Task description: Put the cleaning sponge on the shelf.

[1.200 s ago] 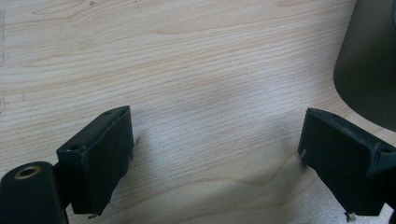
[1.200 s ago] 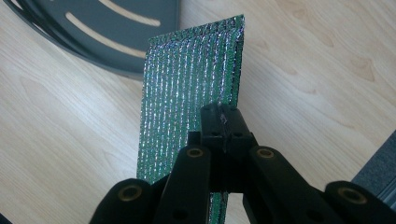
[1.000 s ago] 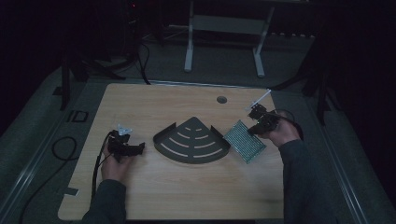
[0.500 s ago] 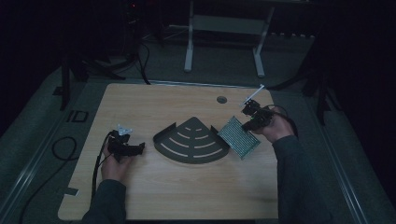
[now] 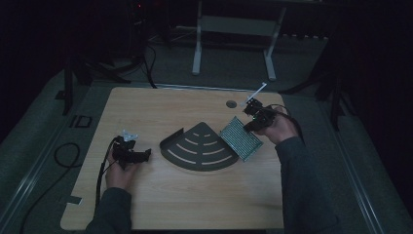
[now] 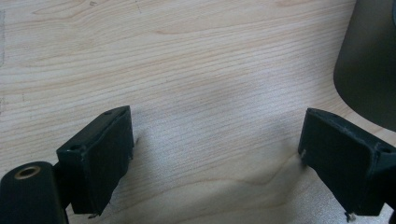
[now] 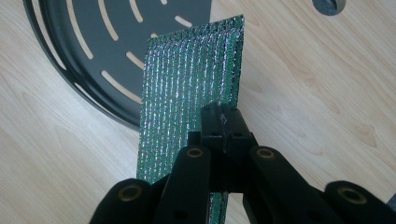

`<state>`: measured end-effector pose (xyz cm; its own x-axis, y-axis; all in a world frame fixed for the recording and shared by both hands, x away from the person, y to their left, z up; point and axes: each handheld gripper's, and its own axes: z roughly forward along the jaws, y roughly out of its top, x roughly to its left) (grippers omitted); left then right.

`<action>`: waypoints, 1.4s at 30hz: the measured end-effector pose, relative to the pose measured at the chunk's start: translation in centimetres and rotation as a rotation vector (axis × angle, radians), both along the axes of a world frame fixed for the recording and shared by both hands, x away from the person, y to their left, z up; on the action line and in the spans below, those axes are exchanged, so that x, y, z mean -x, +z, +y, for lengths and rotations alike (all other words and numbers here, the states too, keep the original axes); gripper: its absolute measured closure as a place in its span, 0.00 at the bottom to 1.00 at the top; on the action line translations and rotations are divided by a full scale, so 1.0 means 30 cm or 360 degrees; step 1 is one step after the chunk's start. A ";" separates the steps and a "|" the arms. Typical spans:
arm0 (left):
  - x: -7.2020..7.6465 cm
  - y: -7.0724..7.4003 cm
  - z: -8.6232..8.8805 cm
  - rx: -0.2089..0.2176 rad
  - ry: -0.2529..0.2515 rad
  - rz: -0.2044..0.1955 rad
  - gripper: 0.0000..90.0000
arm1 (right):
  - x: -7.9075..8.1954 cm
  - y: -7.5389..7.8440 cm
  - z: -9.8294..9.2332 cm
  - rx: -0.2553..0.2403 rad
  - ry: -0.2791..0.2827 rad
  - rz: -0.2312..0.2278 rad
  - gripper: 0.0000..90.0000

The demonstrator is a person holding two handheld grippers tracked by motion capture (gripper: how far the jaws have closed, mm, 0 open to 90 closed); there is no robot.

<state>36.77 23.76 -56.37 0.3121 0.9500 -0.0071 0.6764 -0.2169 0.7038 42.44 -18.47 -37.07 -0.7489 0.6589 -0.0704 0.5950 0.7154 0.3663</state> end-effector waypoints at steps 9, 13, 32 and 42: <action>0.000 0.000 0.000 0.0000 0.0000 -0.0001 0.12 | -0.020 -0.011 0.031 -0.0025 -0.0001 0.0003 1.00; 0.000 0.000 0.000 0.0000 0.0000 -0.0001 0.12 | -0.028 -0.019 0.040 -0.0030 0.0004 0.0007 1.00; 0.000 0.000 0.000 0.0000 0.0000 -0.0001 0.12 | -0.057 -0.077 0.113 -0.0078 0.0016 0.0030 1.00; 0.000 0.000 0.000 0.0000 0.0001 -0.0001 0.12 | -0.068 -0.107 0.147 -0.0091 0.0022 0.0052 1.00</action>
